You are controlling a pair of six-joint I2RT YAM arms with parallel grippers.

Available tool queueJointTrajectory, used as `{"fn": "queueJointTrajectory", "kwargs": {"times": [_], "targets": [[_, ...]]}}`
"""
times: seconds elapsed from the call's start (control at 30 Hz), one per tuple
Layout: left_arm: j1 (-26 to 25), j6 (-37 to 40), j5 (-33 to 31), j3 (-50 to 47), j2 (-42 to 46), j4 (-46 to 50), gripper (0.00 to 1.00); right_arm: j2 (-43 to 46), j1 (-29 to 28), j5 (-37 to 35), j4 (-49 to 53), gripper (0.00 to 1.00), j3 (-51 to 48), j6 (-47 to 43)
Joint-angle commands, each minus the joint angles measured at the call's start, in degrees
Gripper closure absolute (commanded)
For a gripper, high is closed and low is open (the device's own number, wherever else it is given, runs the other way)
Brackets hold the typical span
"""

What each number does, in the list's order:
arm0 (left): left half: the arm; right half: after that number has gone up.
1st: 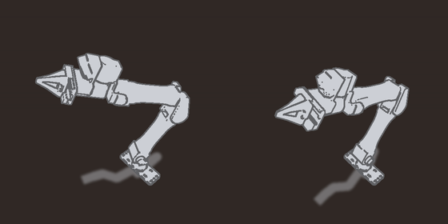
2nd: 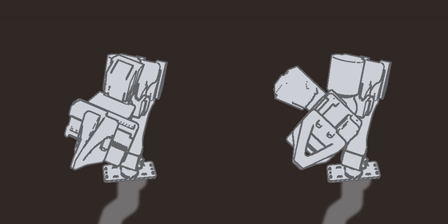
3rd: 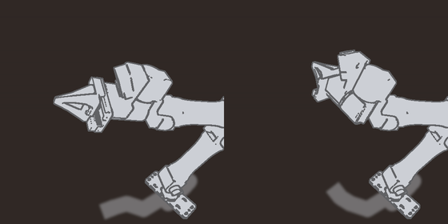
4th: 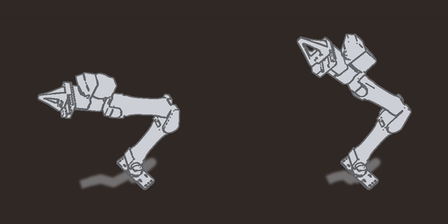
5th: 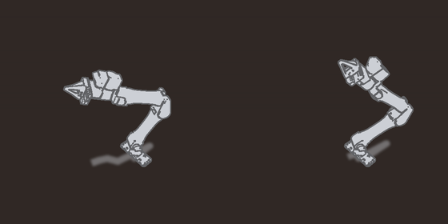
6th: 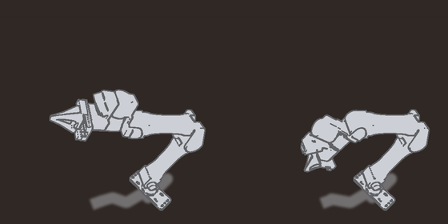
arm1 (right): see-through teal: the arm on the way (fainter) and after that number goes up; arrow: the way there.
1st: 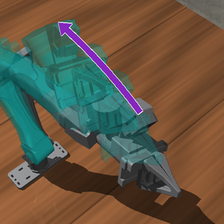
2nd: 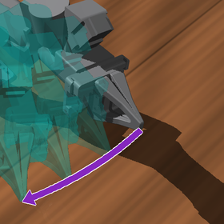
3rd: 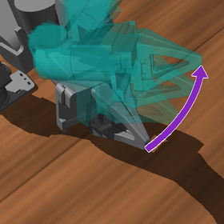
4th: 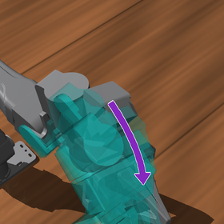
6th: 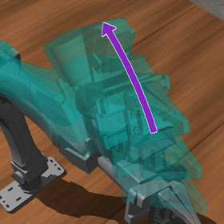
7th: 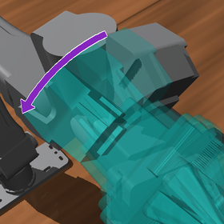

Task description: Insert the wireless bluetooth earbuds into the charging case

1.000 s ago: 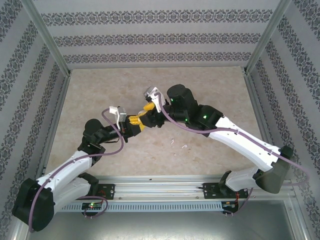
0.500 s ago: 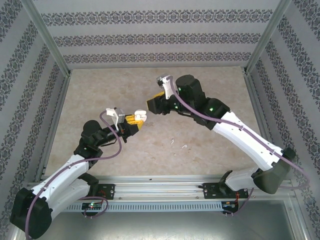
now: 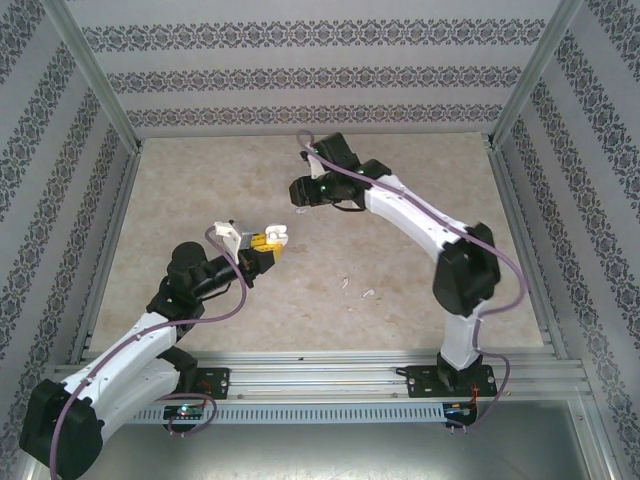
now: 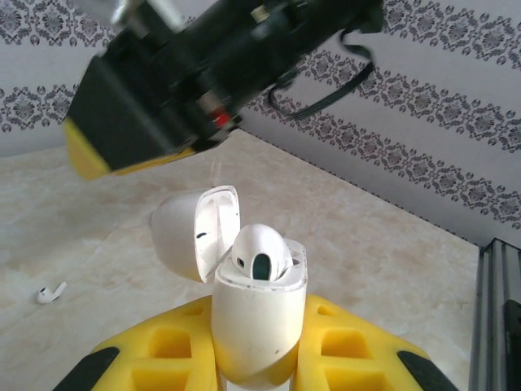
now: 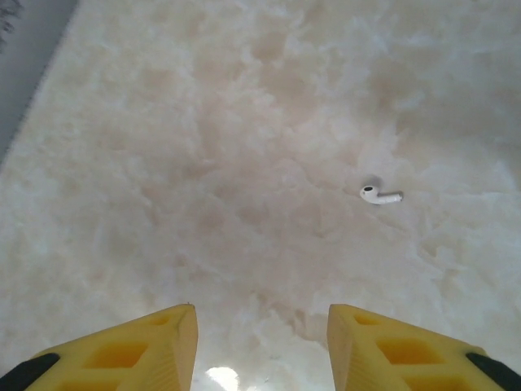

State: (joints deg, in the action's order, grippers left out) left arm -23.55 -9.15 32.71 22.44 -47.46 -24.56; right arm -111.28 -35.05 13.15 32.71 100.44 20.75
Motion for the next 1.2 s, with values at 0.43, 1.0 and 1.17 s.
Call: {"fn": "queueJointTrajectory", "kwargs": {"times": [0.43, 1.0, 1.17], "targets": [[0.0, 1.6, -1.2, -1.8, -0.3, 1.1, 1.00, -34.7, 1.9, -0.4, 17.1, 0.54, 38.8, -12.3], [0.0, 1.3, -1.0, -2.6, -2.2, -0.9, 1.00, -42.1, 2.0, -1.9, 21.0, 0.53, 43.9, -18.2], [0.0, 1.1, -0.9, -2.8, -2.1, -1.3, 1.00, -41.9, 1.9, -3.0, 22.0, 0.54, 43.3, -19.4]]}}
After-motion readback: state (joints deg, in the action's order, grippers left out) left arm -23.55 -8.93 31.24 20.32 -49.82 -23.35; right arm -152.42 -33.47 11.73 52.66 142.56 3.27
